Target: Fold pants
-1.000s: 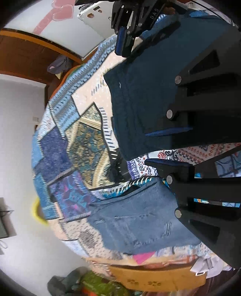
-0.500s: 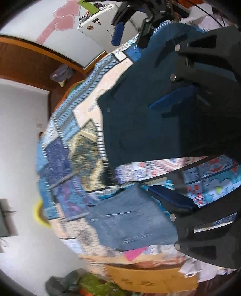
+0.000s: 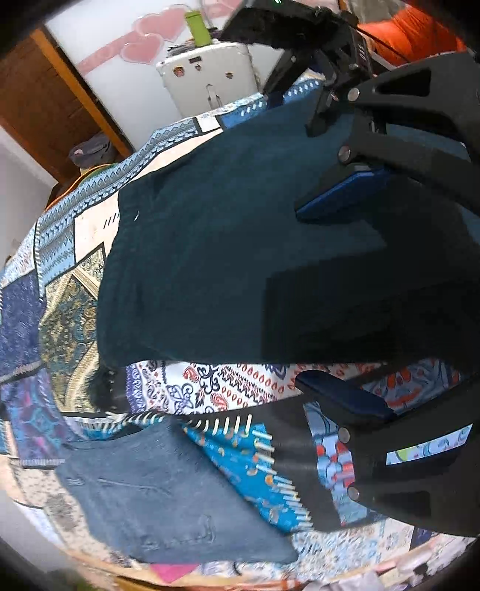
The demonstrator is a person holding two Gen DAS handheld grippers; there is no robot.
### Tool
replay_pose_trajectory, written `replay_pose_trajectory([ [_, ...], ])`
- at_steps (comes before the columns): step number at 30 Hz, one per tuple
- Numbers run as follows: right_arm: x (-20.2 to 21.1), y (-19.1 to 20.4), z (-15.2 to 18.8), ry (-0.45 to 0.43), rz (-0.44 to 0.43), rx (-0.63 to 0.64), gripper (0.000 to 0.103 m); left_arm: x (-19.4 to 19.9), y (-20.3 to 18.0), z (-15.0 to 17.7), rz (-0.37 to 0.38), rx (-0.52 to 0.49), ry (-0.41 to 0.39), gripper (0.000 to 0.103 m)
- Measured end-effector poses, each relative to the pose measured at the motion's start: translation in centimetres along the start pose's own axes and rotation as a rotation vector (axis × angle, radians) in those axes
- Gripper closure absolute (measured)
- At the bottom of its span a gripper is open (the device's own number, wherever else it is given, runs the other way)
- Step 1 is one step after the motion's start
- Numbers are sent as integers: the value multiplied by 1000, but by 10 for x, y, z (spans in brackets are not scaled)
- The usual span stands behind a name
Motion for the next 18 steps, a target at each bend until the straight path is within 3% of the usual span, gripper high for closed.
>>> replay_pose_trajectory([
  [9, -31, 8, -1, 104, -129, -71, 19, -19, -9, -2, 138, 48, 68, 18],
  [11, -30, 9, -1, 109, -143, -68, 25, -19, -10, -2, 191, 57, 64, 19],
  [13, -28, 13, 0, 105, -142, -51, 39, -17, -12, -2, 210, 45, 53, 23],
  [16, -24, 18, -2, 78, -112, -12, 61, -11, -16, 1, 184, 8, 35, 41],
  [18, -22, 22, -5, 62, -98, 15, 68, -4, -19, 1, 174, -11, 13, 51],
])
Point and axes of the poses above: each gripper's, at about its wrist camera, not at the fingertips, and x roughly against the way its jaws point, y to its left, z to its underside, the point moved 10 cm from there along -x, roughly the way its jaws point, and after that the axes turned 12 degrees about -x, right-handed, at the moved point
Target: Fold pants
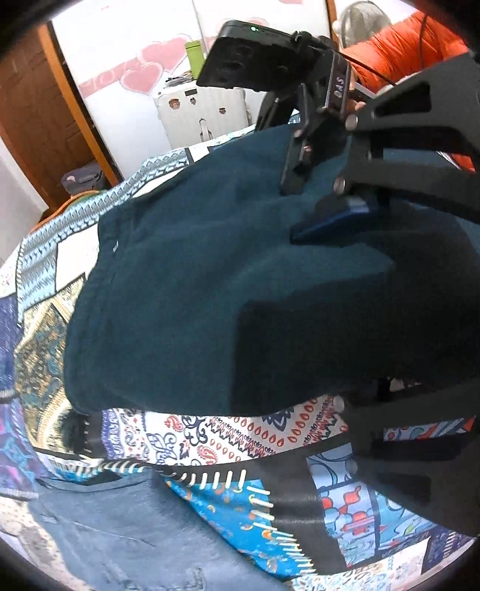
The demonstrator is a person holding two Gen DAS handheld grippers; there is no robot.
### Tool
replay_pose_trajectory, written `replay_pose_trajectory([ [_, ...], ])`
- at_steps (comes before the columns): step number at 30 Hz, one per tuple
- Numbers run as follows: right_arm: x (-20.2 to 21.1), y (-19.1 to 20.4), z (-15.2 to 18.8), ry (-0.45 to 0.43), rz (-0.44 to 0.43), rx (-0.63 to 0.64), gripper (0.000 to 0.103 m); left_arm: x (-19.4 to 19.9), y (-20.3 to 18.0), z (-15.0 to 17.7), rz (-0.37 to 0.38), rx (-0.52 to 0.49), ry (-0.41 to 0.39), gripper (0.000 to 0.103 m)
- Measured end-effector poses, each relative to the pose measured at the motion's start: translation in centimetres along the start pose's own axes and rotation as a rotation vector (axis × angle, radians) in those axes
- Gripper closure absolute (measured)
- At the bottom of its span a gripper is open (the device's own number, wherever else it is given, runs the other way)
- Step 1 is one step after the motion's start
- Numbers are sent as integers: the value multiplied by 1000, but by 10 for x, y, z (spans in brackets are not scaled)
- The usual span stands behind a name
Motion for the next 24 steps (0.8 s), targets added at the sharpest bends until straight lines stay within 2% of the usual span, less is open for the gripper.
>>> replay_pose_trajectory([
  [3, 7, 11, -3, -41, 23, 59, 72, 16, -9, 1, -49, -69, -46, 58],
  [8, 16, 35, -17, -98, 19, 138, 74, 54, -19, 2, -164, -163, -144, 60],
  [18, 40, 123, -78, -250, -65, 299, 75, 179, 2, -16, -299, -154, -429, 61],
  [24, 27, 186, -117, -289, -109, 371, 75, 239, 35, -36, -417, -148, -554, 61],
])
Point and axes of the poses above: each gripper's, at about its wrist camera, not at the fingertips, and x roughly against the way its jaws point, y to its left, z to its underside, the point moved 10 cm from there along -x, roughly the way its jaws point, and after that the axes turned 12 degrees about -x, right-handed, at the moved point
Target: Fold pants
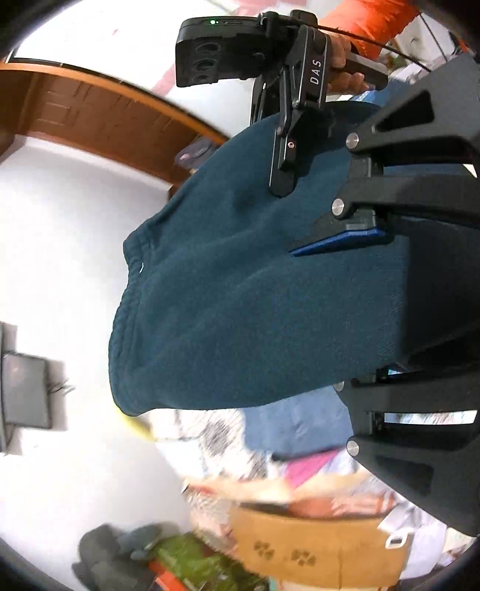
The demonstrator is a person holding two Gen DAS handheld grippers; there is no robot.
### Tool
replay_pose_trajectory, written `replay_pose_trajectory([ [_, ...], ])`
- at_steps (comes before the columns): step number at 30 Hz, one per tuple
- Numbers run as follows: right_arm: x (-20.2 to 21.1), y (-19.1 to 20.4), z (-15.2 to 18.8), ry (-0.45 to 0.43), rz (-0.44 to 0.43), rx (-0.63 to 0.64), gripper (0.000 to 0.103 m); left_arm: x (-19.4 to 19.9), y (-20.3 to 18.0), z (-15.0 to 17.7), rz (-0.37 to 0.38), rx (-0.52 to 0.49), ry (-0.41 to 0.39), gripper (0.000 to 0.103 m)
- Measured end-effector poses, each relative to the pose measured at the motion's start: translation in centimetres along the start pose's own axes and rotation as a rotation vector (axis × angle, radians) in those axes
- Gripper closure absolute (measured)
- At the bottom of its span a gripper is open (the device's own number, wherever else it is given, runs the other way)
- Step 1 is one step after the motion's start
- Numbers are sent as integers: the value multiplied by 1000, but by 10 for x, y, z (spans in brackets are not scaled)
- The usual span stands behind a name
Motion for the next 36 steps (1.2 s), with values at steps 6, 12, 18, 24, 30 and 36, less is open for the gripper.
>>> replay_pose_trajectory([
  [6, -54, 24, -34, -3, 3, 28, 75, -10, 59, -12, -84, 20, -32, 61],
  [12, -128, 17, -40, 74, 68, 45, 75, -60, 115, 2, -118, 100, 25, 61],
  [18, -185, -18, -32, 156, 130, 27, 76, -123, 156, 40, -136, 162, 110, 61],
  [24, -237, -48, -9, 244, 189, 23, 76, -184, 186, 88, -160, 199, 207, 60],
  [30, -230, -48, 6, 251, 173, 52, 74, -199, 194, 116, -162, 255, 276, 40],
  [36, -191, -43, 8, 200, 174, 31, 71, -173, 200, 120, -237, 230, 288, 39],
])
Point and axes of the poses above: each gripper's, at about its wrist camera, not at the fingertips, and x roughly against the way its jaws point, y to its left, z to its underside, the point moved 10 cm from there along -x, roughly the way its jaws point, and after that the axes turned 12 degrees about -x, right-handed, at the moved point
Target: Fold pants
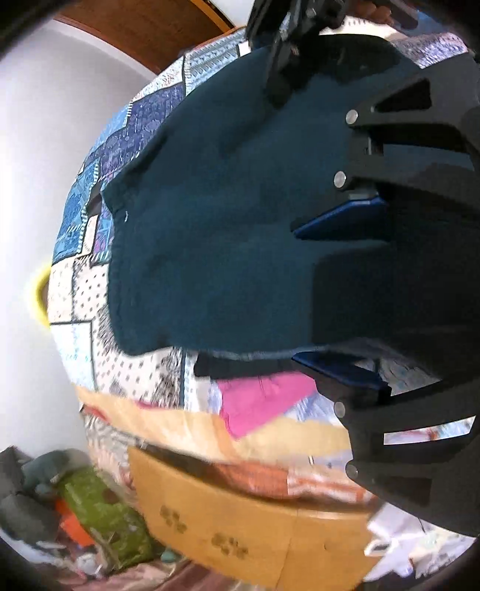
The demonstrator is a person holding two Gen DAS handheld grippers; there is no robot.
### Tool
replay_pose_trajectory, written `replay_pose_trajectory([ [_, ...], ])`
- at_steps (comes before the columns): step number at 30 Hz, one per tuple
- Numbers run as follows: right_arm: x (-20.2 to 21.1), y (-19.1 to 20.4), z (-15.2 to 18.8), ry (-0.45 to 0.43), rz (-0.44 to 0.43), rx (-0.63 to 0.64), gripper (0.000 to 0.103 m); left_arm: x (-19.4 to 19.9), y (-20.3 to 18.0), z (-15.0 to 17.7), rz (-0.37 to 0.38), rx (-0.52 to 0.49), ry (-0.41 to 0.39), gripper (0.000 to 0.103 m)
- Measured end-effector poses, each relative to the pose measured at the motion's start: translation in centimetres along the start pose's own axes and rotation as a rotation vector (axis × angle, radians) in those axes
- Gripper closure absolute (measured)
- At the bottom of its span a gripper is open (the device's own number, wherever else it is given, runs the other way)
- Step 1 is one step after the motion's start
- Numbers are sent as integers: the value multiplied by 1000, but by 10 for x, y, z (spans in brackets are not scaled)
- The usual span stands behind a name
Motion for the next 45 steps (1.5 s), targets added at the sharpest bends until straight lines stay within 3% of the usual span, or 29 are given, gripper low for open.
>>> replay_pose_trajectory([
  [4, 40, 5, 3, -78, -21, -9, 71, 41, -6, 8, -3, 6, -43, 39],
  [9, 117, 34, 3, -225, -70, 33, 71, 119, -21, 10, -48, 10, -161, 39],
  [18, 261, 95, 25, -504, -175, 88, 71, 301, -73, 18, -148, -46, -527, 39],
  [23, 304, 119, 56, -603, -154, 155, 71, 376, -100, 41, -191, -47, -666, 39],
  [27, 327, 132, 79, -653, -160, 162, 70, 413, -115, 62, -253, -50, -747, 39],
  [29, 338, 136, 89, -678, -154, 161, 64, 424, -125, 72, -254, -55, -763, 39],
  [31, 343, 136, 94, -709, -127, 168, 49, 432, -132, 80, -253, -57, -772, 36],
  [35, 356, 136, 103, -764, -67, 171, 29, 446, -137, 96, -236, -24, -797, 10],
  [40, 359, 130, 103, -771, -34, 155, 2, 458, -141, 109, -248, -8, -812, 1],
  [45, 363, 128, 108, -779, -20, 151, 0, 460, -147, 112, -240, -14, -811, 0],
])
Point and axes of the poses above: each gripper's, at about its wrist camera, not at the fingertips, and x roughly against the way its jaws point, y to its left, z to its underside, the point moved 10 cm from there along -x, roughly the way its jaws point, and after that the axes turned 12 degrees about -x, right-handed, at the moved point
